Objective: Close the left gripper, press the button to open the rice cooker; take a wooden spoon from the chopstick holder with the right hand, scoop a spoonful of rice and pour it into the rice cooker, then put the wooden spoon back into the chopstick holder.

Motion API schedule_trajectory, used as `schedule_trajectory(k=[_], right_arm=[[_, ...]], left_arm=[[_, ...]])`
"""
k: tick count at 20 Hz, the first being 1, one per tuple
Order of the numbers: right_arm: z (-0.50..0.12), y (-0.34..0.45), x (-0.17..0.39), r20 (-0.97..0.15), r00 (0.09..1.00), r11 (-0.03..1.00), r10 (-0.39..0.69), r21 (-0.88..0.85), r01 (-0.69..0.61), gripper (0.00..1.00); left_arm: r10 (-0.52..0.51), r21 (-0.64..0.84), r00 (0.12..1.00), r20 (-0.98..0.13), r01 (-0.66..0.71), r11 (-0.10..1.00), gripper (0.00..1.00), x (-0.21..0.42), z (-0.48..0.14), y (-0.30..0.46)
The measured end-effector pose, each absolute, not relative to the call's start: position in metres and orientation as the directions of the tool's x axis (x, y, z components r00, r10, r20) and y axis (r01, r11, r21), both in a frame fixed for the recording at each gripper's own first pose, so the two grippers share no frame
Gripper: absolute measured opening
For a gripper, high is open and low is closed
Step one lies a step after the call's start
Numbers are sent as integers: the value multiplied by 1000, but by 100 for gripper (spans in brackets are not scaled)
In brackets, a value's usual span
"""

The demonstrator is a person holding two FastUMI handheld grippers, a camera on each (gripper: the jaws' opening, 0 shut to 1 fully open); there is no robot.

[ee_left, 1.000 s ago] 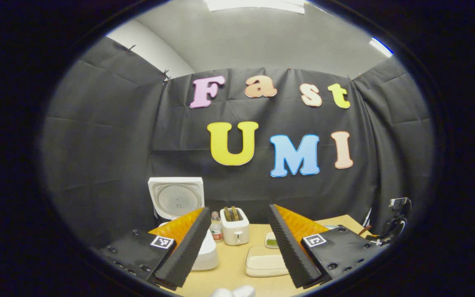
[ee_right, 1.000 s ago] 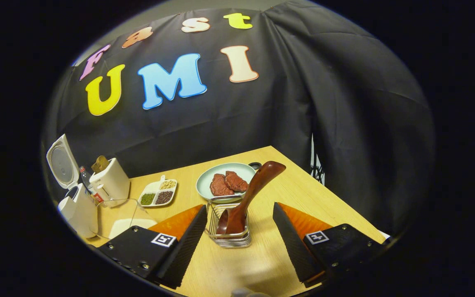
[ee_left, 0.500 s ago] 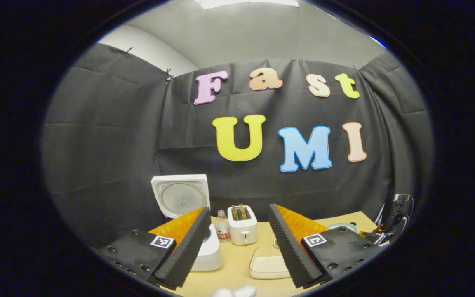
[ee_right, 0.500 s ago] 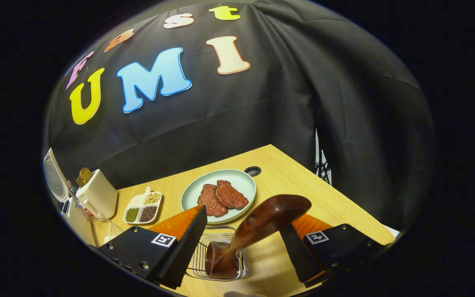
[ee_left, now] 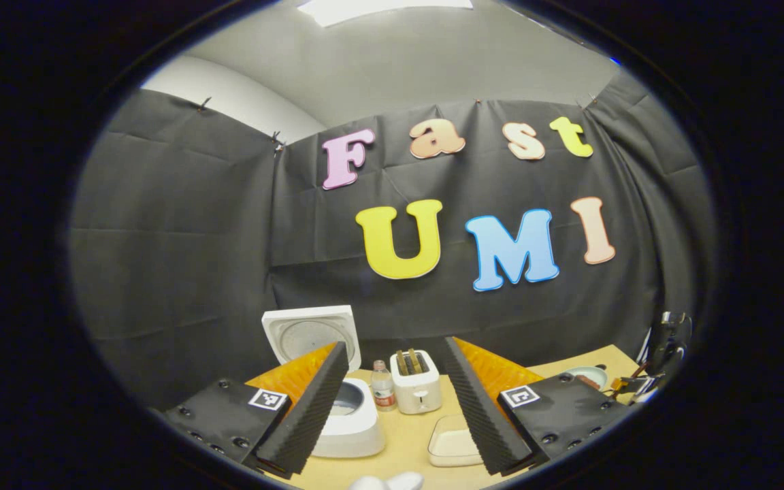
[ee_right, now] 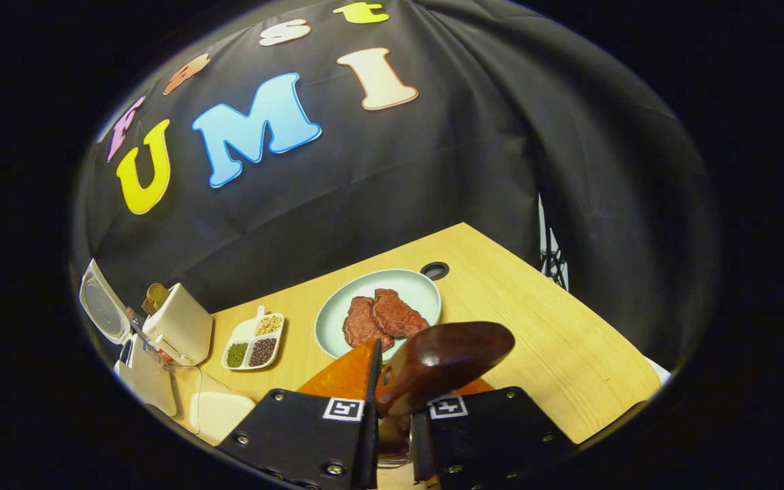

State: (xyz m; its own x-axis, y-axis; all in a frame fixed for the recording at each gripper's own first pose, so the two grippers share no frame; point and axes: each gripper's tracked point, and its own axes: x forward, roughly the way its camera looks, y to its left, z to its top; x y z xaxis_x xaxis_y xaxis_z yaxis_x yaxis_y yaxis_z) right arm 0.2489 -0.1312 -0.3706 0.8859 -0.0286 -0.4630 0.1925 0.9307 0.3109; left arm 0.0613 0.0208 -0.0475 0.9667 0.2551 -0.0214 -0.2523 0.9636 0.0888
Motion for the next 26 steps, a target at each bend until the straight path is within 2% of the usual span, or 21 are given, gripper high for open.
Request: schedule_trajectory(k=[3,6,9,10,13,14,16,17,18,19,20,21,23,24,26], right_arm=[[-366,-128,247,-459,888,938,-28,296,182,16],[-350,-129,246,-435,900,942,-38,285,178,16],[-311,-124,243,-391,919,957,-45,246,151,16],[-294,-119,242,-374,926,962,-43,233,139,15],[-238,-100,236,-316,948,976,-40,193,106,16],[-218,-89,235,-297,954,978,-33,186,91,15],[-185,-60,231,-273,962,983,-11,173,61,15],[-170,-41,229,-254,967,985,11,169,33,20],[-156,-21,227,-241,970,987,28,158,11,20],[-146,-1,225,-226,973,989,50,148,-17,15],[-139,20,224,-219,973,990,66,136,-37,15],[-135,41,222,-212,973,989,88,131,-60,20],[-135,83,221,-213,969,987,129,121,-105,20],[-138,104,220,-216,965,985,150,115,-127,20],[-154,135,222,-235,956,983,175,93,-157,20]], left_arm=[[266,77,963,-31,-263,962,100,57,-54,26],[276,78,961,-31,-273,959,96,50,-58,39],[274,80,961,-28,-271,959,96,42,-61,56],[276,77,961,-27,-274,959,100,40,-63,64],[277,65,960,-29,-275,959,98,29,-71,87],[278,64,960,-31,-275,959,96,25,-74,96],[272,70,962,-23,-270,960,100,17,-77,113],[270,76,963,-17,-268,960,100,14,-78,120],[265,83,964,-10,-263,961,96,10,-80,128],[260,87,966,-8,-258,962,96,7,-81,134],[256,89,967,-8,-254,963,96,4,-84,140],[255,90,967,-7,-253,963,96,3,-85,146],[256,77,967,-8,-254,964,100,-1,-87,155],[252,70,968,-7,-251,965,96,-2,-88,158],[260,63,966,-8,-259,964,98,-4,-89,166]])
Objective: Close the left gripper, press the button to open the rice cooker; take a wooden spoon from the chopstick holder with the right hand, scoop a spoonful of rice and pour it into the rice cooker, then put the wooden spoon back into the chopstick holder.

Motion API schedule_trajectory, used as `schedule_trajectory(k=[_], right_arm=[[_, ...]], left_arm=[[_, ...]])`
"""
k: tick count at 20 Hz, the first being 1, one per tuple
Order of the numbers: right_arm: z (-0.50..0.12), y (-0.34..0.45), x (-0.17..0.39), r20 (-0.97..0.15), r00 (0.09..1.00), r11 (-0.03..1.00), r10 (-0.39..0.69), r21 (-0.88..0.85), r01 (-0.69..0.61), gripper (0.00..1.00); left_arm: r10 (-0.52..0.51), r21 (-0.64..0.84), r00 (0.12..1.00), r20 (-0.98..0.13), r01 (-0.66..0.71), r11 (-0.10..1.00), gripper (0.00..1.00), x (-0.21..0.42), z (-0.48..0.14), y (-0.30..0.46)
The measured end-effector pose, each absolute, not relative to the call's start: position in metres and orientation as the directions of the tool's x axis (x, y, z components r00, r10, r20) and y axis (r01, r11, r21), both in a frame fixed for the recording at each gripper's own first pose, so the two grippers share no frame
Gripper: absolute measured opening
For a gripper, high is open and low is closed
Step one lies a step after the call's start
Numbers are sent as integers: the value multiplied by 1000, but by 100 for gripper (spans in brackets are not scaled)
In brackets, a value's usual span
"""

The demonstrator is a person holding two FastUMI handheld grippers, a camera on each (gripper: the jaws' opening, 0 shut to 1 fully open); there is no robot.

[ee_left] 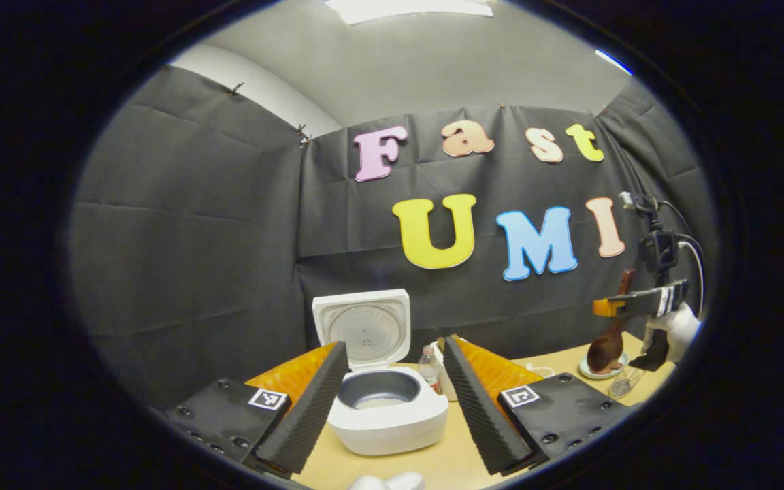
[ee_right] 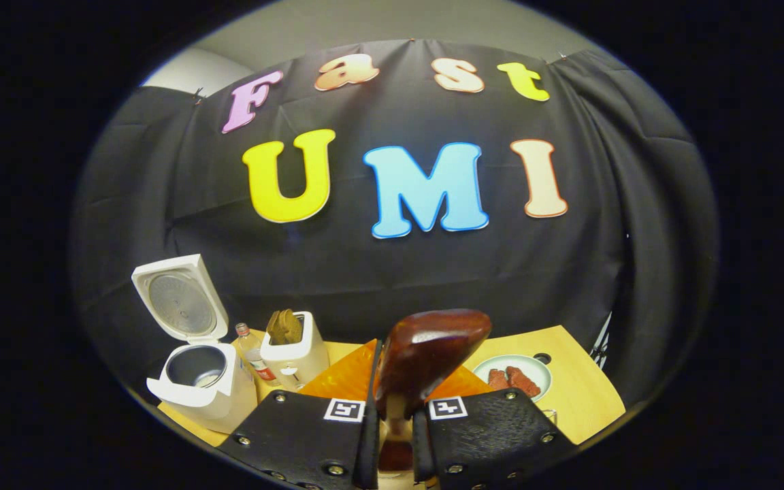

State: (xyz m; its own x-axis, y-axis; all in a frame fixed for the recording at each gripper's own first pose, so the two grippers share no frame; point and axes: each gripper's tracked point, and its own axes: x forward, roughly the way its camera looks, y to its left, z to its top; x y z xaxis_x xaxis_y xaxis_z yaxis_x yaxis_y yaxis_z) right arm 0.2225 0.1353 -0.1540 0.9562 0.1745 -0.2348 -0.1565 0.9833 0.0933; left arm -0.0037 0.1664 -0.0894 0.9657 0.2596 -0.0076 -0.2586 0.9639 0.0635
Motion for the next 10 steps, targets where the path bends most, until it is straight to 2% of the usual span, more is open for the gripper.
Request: schedule_trajectory(k=[5,7,10], right_arm=[[-229,182,238,-325,926,977,190,-34,-212,20],[-261,189,247,-352,922,960,161,-159,-229,20],[-304,193,254,-388,914,903,118,-341,-261,20]], left_arm=[[261,46,965,-32,-259,965,96,-7,-99,176],[266,58,963,-39,-264,963,100,-10,-104,180],[257,50,964,-74,-254,966,98,-12,-117,178]])
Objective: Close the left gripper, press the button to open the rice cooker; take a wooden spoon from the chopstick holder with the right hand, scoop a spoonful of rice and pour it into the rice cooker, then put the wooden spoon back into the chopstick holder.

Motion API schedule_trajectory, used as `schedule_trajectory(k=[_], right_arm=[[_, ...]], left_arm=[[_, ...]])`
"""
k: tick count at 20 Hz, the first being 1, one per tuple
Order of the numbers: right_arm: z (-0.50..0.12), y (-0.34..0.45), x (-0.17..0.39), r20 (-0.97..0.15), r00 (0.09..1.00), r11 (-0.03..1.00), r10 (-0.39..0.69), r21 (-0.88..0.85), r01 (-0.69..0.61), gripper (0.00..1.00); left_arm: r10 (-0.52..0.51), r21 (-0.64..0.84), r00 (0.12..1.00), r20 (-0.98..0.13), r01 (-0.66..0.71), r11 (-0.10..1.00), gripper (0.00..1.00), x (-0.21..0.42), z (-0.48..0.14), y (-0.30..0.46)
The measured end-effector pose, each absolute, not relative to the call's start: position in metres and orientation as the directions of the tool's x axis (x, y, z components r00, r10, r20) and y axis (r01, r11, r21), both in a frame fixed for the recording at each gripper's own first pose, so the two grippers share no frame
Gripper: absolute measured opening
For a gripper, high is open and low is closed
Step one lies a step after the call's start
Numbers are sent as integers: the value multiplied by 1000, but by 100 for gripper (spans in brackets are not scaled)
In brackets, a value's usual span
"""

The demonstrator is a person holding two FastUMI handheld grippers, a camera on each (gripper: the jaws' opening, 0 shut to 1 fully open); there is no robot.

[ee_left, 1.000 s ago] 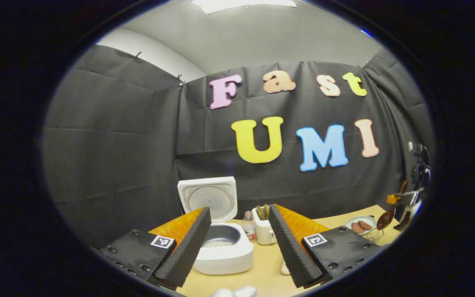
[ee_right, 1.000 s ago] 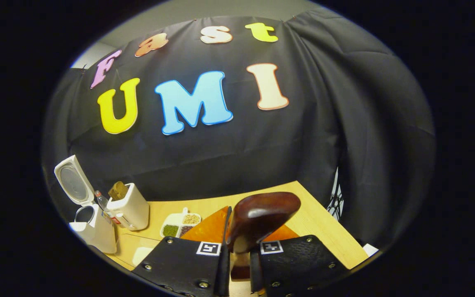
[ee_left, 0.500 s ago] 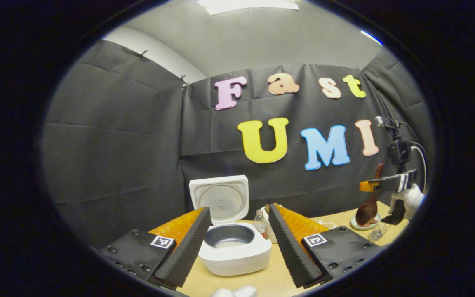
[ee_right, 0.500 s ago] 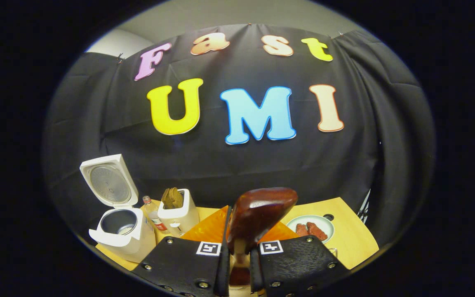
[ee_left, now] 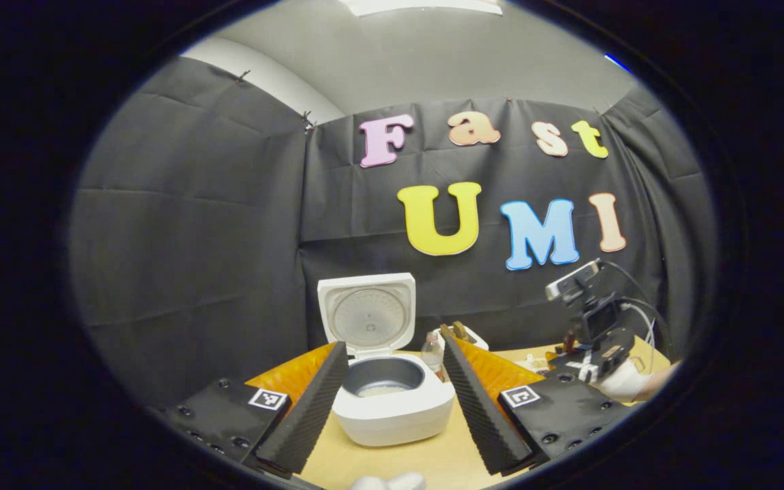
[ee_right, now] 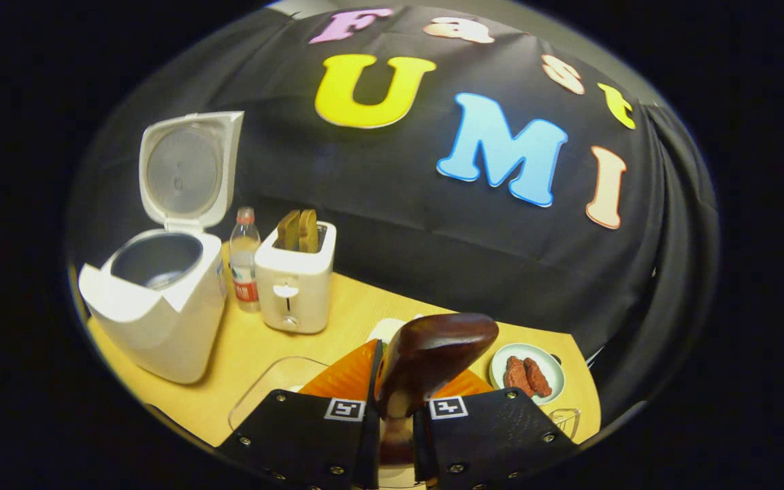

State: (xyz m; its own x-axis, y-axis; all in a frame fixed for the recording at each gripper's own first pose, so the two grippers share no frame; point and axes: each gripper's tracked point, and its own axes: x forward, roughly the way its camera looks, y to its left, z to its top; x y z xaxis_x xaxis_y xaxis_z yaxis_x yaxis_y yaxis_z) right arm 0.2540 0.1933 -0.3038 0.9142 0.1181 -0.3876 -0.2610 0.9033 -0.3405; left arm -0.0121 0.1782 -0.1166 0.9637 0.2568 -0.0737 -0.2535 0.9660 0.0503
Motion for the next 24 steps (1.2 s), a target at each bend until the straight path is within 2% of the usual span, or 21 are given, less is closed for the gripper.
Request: schedule_trajectory(k=[1,3,4,5,6,7,8,10,12,18,19,20,24], right_arm=[[-318,194,255,-407,907,879,105,-388,-276,20],[-342,193,252,-446,890,845,97,-435,-310,20],[-351,193,251,-463,881,842,97,-434,-320,16],[-356,194,251,-466,880,838,93,-441,-321,20],[-359,195,251,-470,878,835,89,-445,-322,20],[-364,200,249,-482,871,839,97,-430,-332,17],[-365,204,246,-487,867,846,105,-414,-335,20],[-369,210,244,-501,857,865,115,-374,-335,20],[-373,217,241,-522,841,905,143,-276,-325,21],[-371,229,237,-553,804,971,219,39,-238,20],[-372,231,237,-559,795,971,235,105,-213,21],[-372,231,237,-564,787,968,251,164,-191,21],[-369,232,233,-554,767,918,325,379,-115,21]], left_arm=[[259,61,963,-77,-255,965,96,-12,-118,180],[261,74,962,-77,-255,964,100,-11,-120,180],[263,81,962,-77,-256,963,100,-11,-122,181],[262,86,962,-80,-255,963,98,-11,-123,181],[263,94,961,-82,-255,962,96,-11,-125,182],[263,98,961,-86,-255,962,100,-9,-126,182],[263,99,961,-89,-254,962,99,-11,-128,183],[259,92,960,-101,-250,964,96,-8,-132,184],[262,90,959,-107,-253,963,100,-6,-133,188],[264,90,957,-122,-255,963,100,-5,-137,196],[267,88,956,-126,-257,962,96,-5,-137,198],[267,85,955,-129,-257,963,100,-5,-138,199],[270,82,954,-130,-261,962,100,-3,-137,204]])
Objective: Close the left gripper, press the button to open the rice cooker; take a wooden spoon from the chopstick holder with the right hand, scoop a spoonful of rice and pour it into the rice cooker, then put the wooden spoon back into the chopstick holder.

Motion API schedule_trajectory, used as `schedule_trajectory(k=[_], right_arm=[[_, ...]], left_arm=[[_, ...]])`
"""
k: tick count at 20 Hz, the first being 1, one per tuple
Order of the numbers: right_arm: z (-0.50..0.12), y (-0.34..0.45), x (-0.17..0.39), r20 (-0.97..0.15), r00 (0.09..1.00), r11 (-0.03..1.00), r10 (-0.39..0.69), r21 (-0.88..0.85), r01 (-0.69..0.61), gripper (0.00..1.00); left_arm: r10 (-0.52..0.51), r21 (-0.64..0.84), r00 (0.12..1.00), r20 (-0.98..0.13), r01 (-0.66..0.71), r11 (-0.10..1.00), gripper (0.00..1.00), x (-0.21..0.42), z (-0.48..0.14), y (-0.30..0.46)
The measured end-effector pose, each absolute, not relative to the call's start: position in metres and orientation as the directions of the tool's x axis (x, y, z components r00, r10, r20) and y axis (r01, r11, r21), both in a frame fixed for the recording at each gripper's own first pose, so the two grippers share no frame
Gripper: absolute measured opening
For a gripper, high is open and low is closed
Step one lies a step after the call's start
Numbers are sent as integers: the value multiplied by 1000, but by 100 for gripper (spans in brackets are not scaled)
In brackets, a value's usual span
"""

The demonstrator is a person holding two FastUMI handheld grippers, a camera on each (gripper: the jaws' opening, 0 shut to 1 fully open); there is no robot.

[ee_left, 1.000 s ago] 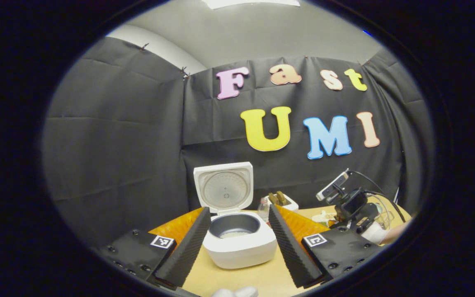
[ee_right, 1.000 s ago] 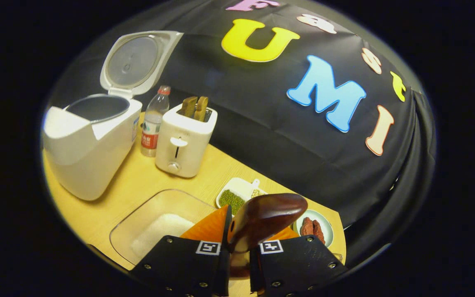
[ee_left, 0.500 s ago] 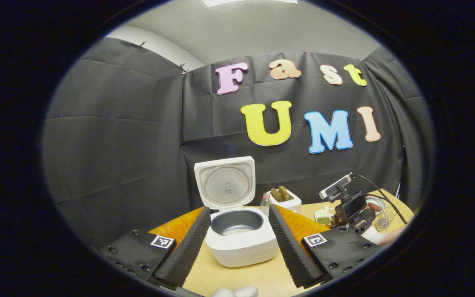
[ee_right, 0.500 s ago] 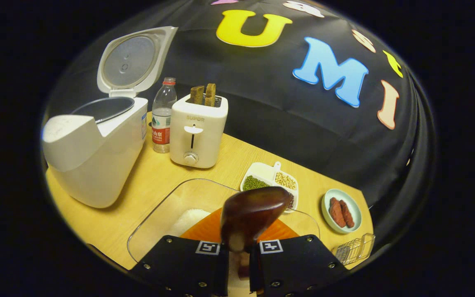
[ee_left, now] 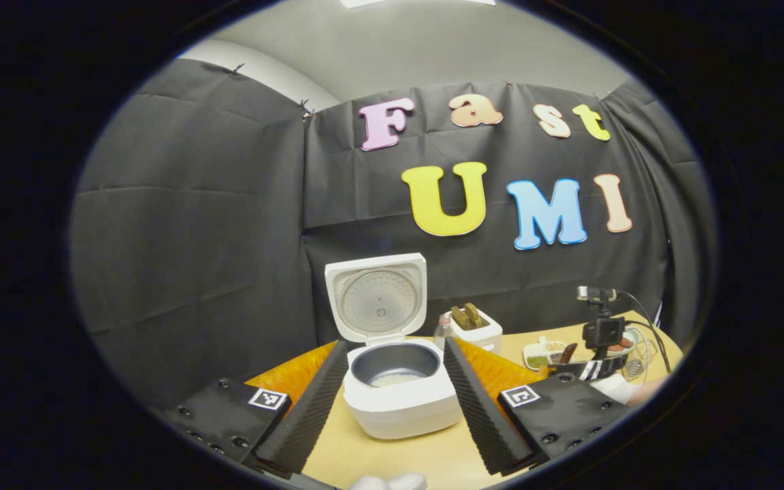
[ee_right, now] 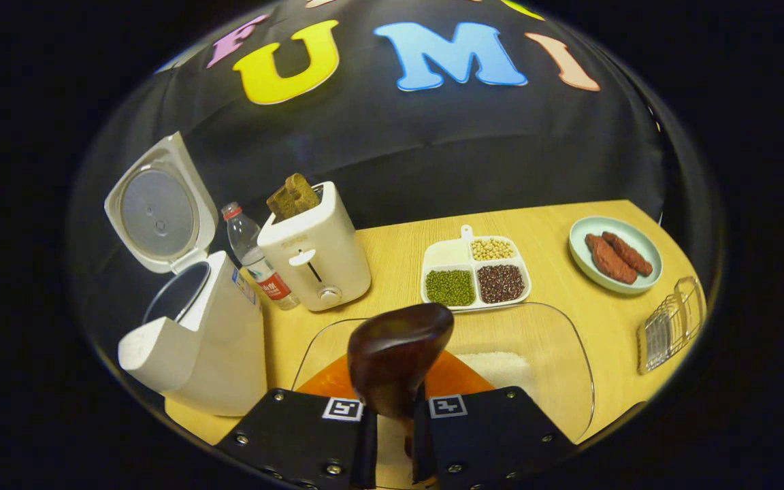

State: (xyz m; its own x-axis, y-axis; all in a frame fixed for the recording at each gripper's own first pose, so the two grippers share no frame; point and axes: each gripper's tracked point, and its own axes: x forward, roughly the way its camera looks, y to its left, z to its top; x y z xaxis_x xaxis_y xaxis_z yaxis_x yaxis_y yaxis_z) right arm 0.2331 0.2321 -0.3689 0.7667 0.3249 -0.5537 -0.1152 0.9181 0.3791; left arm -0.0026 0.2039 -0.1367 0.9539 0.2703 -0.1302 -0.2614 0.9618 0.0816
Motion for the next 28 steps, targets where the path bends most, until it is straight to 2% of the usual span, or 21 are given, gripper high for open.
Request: schedule_trajectory(k=[5,8,14,18,22,28], right_arm=[[-374,213,229,-535,760,794,369,606,41,21],[-368,195,230,-492,781,686,383,718,116,21],[-349,166,232,-402,836,506,373,844,180,21],[-335,156,229,-380,854,497,355,851,172,20],[-312,153,228,-336,870,442,361,883,157,20],[-259,152,229,-281,900,402,332,906,134,20]], left_arm=[[265,81,955,-134,-256,963,100,4,-133,205],[266,86,955,-130,-256,963,100,7,-129,210],[260,105,959,-117,-249,963,100,8,-120,215],[260,97,959,-117,-249,963,100,11,-118,217],[256,91,960,-117,-247,965,96,8,-119,219],[255,89,960,-112,-246,965,98,0,-122,228]])
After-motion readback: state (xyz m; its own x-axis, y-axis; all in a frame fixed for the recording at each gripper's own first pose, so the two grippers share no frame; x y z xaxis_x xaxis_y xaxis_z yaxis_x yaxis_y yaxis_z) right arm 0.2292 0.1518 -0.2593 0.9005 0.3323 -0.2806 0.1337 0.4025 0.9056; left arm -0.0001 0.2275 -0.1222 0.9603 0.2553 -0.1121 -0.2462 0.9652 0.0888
